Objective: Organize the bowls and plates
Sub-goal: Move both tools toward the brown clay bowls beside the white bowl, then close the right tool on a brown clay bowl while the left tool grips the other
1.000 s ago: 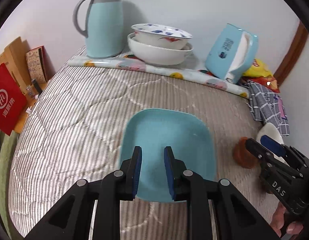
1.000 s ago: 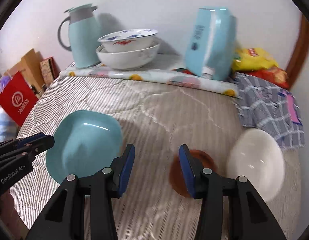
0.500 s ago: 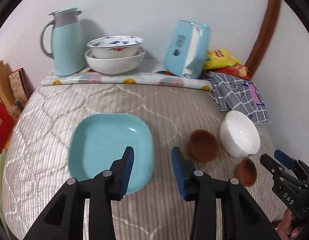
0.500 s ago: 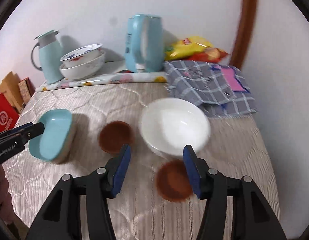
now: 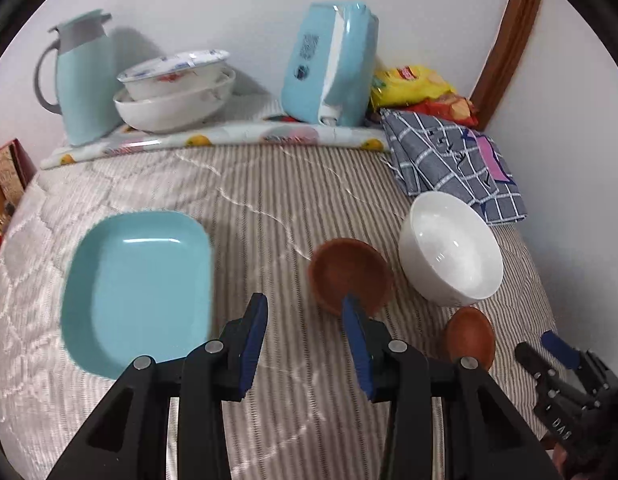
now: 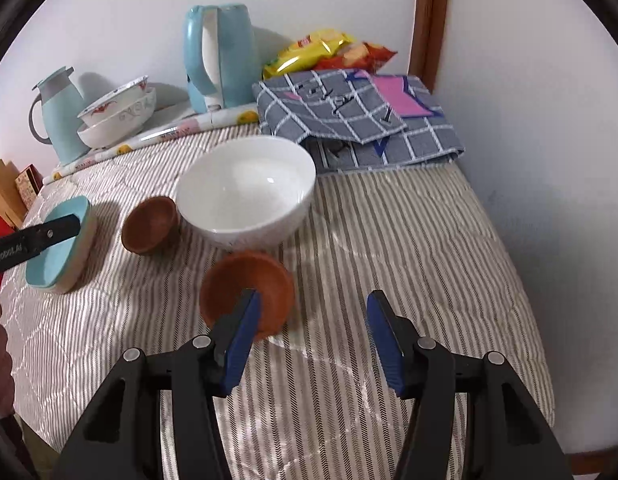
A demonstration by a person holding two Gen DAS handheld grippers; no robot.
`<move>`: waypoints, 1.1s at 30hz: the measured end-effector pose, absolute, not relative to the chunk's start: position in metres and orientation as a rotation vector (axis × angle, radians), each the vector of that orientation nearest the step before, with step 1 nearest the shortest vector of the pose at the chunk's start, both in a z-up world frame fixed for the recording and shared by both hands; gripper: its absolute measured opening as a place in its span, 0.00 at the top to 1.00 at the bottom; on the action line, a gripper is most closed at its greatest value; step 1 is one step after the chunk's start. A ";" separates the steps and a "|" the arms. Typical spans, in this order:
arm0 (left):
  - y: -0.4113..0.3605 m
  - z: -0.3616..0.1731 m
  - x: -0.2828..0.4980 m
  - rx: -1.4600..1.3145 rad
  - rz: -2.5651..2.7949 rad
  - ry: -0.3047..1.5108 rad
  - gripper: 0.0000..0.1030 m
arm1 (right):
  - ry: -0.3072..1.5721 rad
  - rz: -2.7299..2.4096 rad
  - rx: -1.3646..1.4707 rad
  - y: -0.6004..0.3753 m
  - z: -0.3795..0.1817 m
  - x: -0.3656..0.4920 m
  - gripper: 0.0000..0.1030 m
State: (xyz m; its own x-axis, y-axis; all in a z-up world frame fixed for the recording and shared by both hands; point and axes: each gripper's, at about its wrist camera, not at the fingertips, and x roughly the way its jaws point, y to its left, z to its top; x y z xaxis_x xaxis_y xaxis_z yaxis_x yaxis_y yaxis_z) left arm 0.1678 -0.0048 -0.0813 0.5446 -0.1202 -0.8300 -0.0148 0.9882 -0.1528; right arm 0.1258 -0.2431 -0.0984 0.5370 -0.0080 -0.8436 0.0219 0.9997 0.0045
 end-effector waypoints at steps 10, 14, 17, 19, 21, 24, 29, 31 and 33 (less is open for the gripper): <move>-0.019 -0.107 0.194 -0.147 -0.048 1.058 0.64 | 1.049 0.045 0.066 -0.245 -0.122 0.141 0.48; -0.016 -0.117 0.203 -0.180 -0.057 1.070 0.63 | 1.061 0.070 0.070 -0.243 -0.130 0.150 0.48; -0.017 -0.125 0.211 -0.187 -0.062 1.077 0.54 | 1.074 0.084 0.076 -0.242 -0.135 0.154 0.48; -0.016 -0.129 0.215 -0.201 -0.065 1.077 0.53 | 1.087 0.087 0.079 -0.241 -0.140 0.157 0.49; -0.015 -0.134 0.219 -0.213 -0.058 1.082 0.53 | 1.099 0.094 0.080 -0.241 -0.145 0.160 0.49; -0.014 -0.140 0.224 -0.210 -0.039 1.089 0.53 | 1.118 0.099 0.091 -0.242 -0.153 0.162 0.55; -0.014 -0.146 0.230 -0.199 -0.022 1.082 0.53 | 1.124 0.102 0.103 -0.243 -0.160 0.166 0.61; -0.016 -0.149 0.233 -0.194 -0.023 1.090 0.53 | 1.124 0.103 0.097 -0.242 -0.159 0.167 0.66; -0.017 -0.150 0.234 -0.189 -0.028 1.086 0.63 | 1.124 0.116 0.103 -0.241 -0.159 0.170 0.72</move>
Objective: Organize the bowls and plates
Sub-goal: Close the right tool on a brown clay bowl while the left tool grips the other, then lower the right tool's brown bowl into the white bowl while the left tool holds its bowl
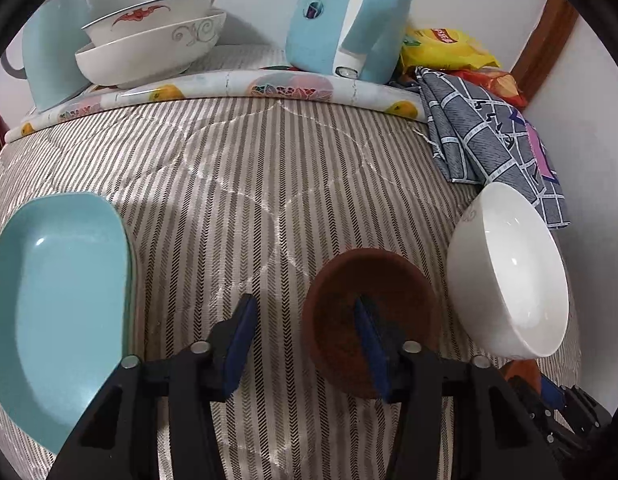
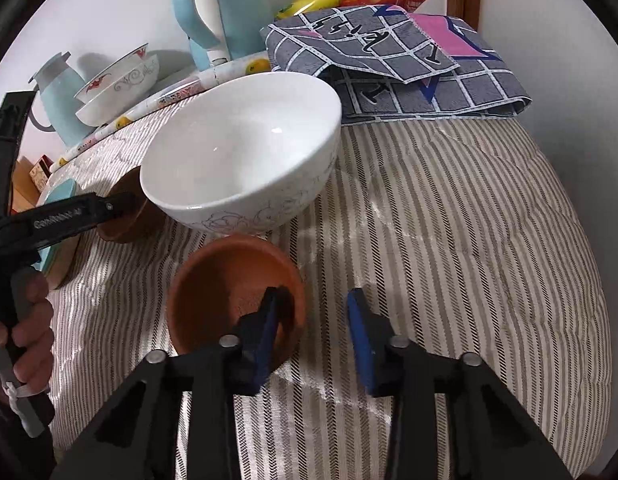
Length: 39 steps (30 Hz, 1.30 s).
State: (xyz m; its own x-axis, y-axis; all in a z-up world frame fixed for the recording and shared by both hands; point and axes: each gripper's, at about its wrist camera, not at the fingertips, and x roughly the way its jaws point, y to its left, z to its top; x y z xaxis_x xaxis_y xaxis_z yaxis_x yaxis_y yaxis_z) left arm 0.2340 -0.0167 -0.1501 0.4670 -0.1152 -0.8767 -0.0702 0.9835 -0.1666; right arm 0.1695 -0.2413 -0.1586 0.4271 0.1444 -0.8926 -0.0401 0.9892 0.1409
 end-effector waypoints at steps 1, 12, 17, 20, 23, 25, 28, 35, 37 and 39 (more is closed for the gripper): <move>-0.017 -0.150 0.234 -0.185 -0.025 1.086 0.72 | 1.124 0.126 0.107 -0.241 -0.159 0.170 0.78; -0.021 -0.142 0.225 -0.183 -0.043 1.062 0.92 | 1.083 0.154 0.082 -0.230 -0.151 0.167 0.92; -0.021 -0.131 0.216 -0.185 -0.047 1.043 0.92 | 1.061 0.157 0.091 -0.231 -0.143 0.161 0.93; -0.019 -0.126 0.209 -0.199 -0.047 1.034 0.92 | 1.055 0.148 0.085 -0.232 -0.138 0.156 0.93; -0.020 -0.119 0.202 -0.203 -0.047 1.022 0.92 | 1.049 0.145 0.085 -0.234 -0.134 0.151 0.93; -0.021 -0.114 0.197 -0.198 -0.041 1.014 0.92 | 1.045 0.144 0.090 -0.235 -0.130 0.147 0.93; -0.020 -0.106 0.190 -0.205 -0.037 0.999 0.92 | 1.025 0.154 0.102 -0.238 -0.120 0.139 0.93; -0.018 -0.084 0.181 -0.209 -0.028 0.967 0.92 | 0.963 0.135 0.120 -0.249 -0.089 0.129 0.93; -0.017 -0.077 0.181 -0.212 -0.025 0.955 0.92 | 0.941 0.126 0.121 -0.251 -0.079 0.129 0.93; -0.016 -0.069 0.181 -0.208 -0.024 0.941 0.92 | 0.923 0.110 0.109 -0.253 -0.068 0.132 0.93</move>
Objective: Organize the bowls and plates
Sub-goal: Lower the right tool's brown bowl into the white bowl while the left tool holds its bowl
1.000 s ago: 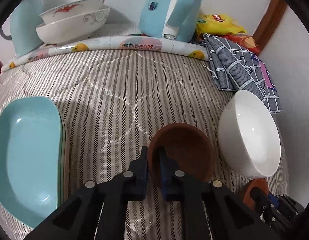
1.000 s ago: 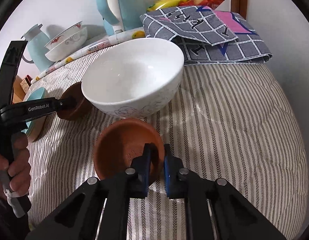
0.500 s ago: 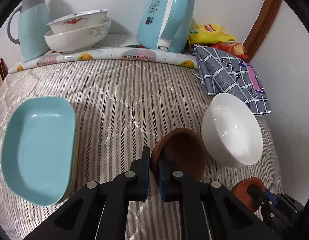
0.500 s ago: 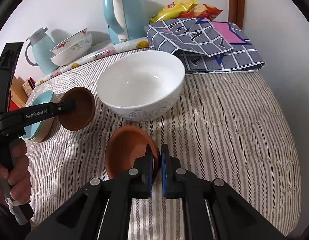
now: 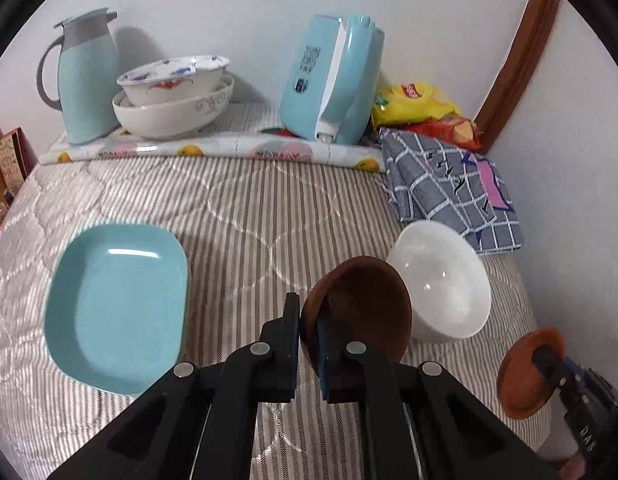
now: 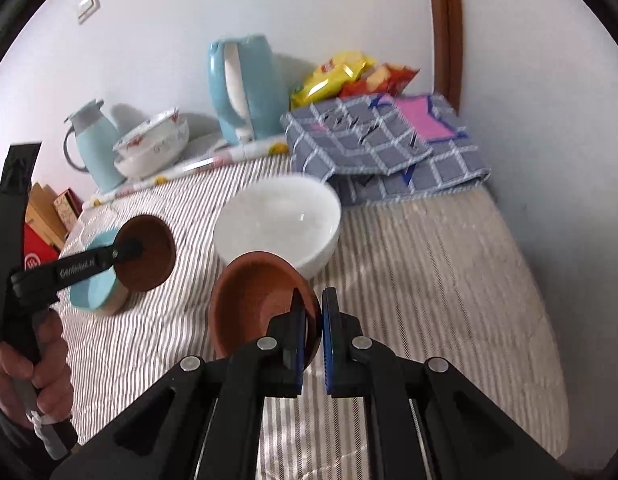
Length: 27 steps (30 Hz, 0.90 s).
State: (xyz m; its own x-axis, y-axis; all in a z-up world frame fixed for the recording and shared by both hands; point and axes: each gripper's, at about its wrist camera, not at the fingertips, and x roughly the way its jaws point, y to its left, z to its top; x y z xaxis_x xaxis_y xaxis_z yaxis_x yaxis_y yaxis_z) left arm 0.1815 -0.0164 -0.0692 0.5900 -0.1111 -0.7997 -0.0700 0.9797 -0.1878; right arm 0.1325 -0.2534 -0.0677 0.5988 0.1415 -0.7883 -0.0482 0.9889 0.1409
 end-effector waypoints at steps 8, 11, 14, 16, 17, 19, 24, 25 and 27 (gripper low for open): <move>0.000 -0.046 0.187 -0.189 0.008 0.898 0.92 | 0.883 0.074 0.084 -0.252 -0.046 0.161 0.93; 0.010 -0.047 0.192 -0.186 0.045 0.890 0.92 | 0.883 0.071 0.056 -0.245 -0.048 0.176 0.93; 0.020 -0.053 0.199 -0.215 0.056 0.899 0.92 | 0.907 0.074 0.041 -0.239 -0.056 0.193 0.93; 0.025 -0.058 0.205 -0.230 0.063 0.909 0.92 | 0.924 0.087 0.034 -0.235 -0.062 0.202 0.93; 0.027 -0.060 0.208 -0.235 0.066 0.911 0.92 | 0.939 0.091 0.023 -0.231 -0.067 0.209 0.93; 0.029 -0.063 0.212 -0.235 0.068 0.915 0.92 | 0.958 0.096 0.005 -0.225 -0.076 0.218 0.93; 0.031 -0.071 0.221 -0.248 0.072 0.924 0.92 | 1.015 0.099 -0.036 -0.214 -0.098 0.235 0.93; 0.031 -0.073 0.223 -0.248 0.076 0.925 0.92 | 1.023 0.104 -0.035 -0.213 -0.102 0.237 0.93; 0.030 -0.076 0.225 -0.237 0.092 0.924 0.92 | 1.035 0.101 -0.046 -0.211 -0.108 0.242 0.93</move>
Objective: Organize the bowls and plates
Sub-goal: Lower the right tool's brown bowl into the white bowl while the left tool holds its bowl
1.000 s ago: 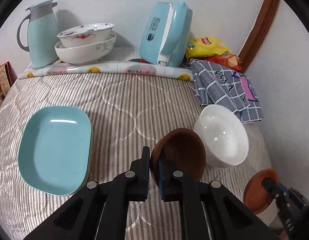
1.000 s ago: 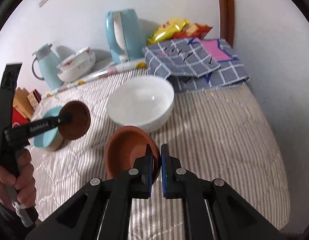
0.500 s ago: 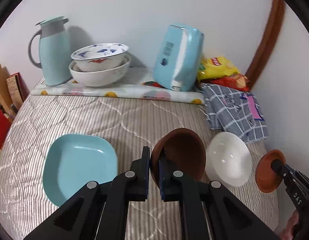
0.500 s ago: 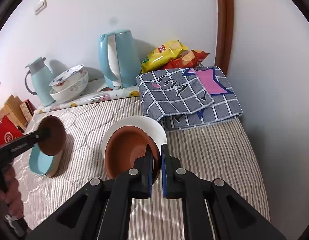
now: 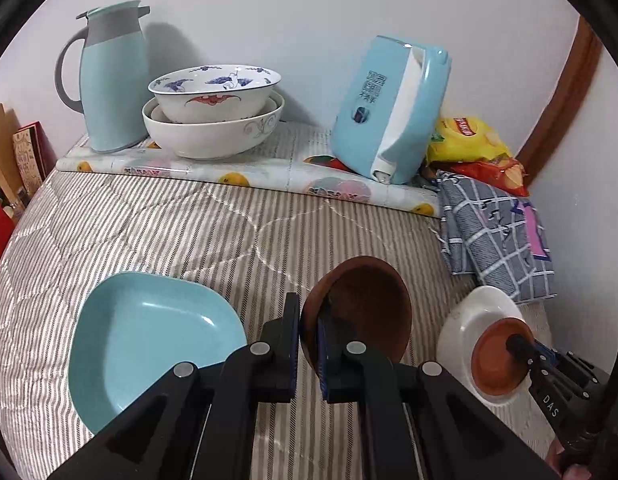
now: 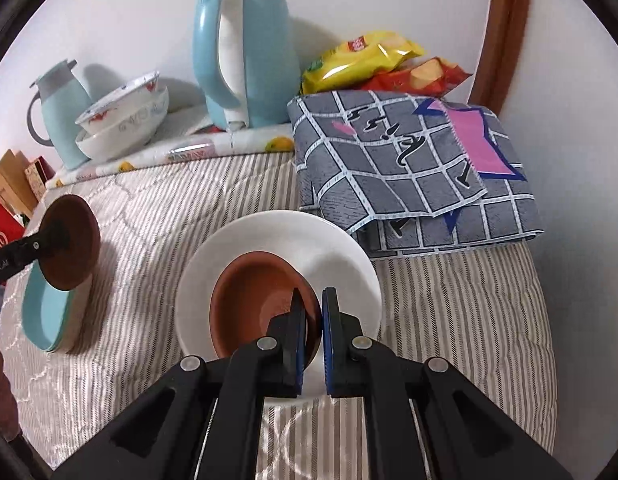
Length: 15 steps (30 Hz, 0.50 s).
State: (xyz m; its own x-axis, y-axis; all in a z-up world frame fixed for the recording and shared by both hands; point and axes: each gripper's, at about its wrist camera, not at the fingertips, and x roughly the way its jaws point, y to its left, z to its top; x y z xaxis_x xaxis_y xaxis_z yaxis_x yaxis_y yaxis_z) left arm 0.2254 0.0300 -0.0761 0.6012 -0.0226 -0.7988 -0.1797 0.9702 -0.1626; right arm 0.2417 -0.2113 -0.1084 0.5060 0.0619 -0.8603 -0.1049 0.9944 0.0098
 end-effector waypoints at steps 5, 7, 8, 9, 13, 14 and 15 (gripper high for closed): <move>0.027 -0.083 0.232 -0.245 0.068 0.943 0.92 | 1.059 0.100 -0.060 -0.209 -0.118 0.253 0.93; 0.025 -0.085 0.234 -0.243 0.065 0.946 0.92 | 1.071 0.097 -0.058 -0.209 -0.121 0.257 0.93; 0.025 -0.085 0.235 -0.244 0.064 0.947 0.92 | 1.077 0.096 -0.054 -0.209 -0.123 0.260 0.93; 0.025 -0.085 0.235 -0.245 0.064 0.948 0.92 | 1.081 0.095 -0.053 -0.209 -0.124 0.261 0.93; 0.026 -0.086 0.236 -0.250 0.057 0.947 0.92 | 1.092 0.094 -0.053 -0.208 -0.127 0.265 0.93; 0.026 -0.086 0.236 -0.255 0.055 0.948 0.92 | 1.097 0.095 -0.053 -0.207 -0.128 0.266 0.93; 0.026 -0.086 0.237 -0.258 0.052 0.948 0.92 | 1.099 0.095 -0.056 -0.206 -0.129 0.267 0.93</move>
State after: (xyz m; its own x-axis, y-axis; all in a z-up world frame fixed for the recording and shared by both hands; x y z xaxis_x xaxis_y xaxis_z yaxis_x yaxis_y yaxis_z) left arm 0.2368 0.0263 -0.0863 0.5846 -0.0683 -0.8084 -0.1568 0.9681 -0.1952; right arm 0.2673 -0.2065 -0.1288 0.4514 0.0493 -0.8910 -0.1049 0.9945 0.0019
